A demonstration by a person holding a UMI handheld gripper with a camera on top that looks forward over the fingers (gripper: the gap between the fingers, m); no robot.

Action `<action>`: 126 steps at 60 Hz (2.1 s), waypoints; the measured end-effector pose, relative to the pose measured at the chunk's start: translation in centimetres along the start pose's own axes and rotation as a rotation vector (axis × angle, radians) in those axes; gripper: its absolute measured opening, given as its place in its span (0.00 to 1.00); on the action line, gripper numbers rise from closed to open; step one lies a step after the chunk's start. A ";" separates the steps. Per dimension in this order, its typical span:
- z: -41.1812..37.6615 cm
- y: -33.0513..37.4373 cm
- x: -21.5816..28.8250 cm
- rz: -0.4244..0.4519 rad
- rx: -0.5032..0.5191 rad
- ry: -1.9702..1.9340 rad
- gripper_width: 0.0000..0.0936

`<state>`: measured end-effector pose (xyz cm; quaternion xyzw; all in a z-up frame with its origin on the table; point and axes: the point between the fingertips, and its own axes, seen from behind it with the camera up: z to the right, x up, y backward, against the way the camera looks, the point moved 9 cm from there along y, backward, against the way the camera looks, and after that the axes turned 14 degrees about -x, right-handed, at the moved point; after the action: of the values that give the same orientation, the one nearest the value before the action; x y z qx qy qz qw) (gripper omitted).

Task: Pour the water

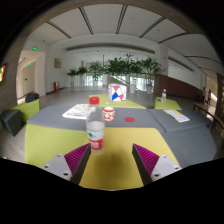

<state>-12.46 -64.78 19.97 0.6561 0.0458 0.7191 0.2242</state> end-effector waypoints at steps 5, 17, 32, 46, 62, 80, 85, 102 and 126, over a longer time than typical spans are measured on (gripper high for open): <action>-3.5 -1.8 1.0 0.023 0.028 -0.020 0.91; -7.9 -8.1 2.3 0.067 0.014 -0.035 0.89; -9.3 -13.3 1.6 0.100 -0.018 -0.059 0.58; -9.6 -13.4 1.7 0.145 -0.008 -0.047 0.37; -10.2 -12.7 4.0 0.171 0.063 -0.076 0.33; -17.4 -13.7 17.6 0.251 0.459 -0.451 0.33; -19.0 -16.3 21.5 0.209 0.576 -0.618 0.33; -21.0 -29.0 26.8 -0.128 0.958 -1.413 0.33; -22.0 -43.3 18.6 -0.464 0.902 -1.917 0.33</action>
<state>-23.05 -13.89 18.58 0.9424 0.2346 -0.2357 0.0355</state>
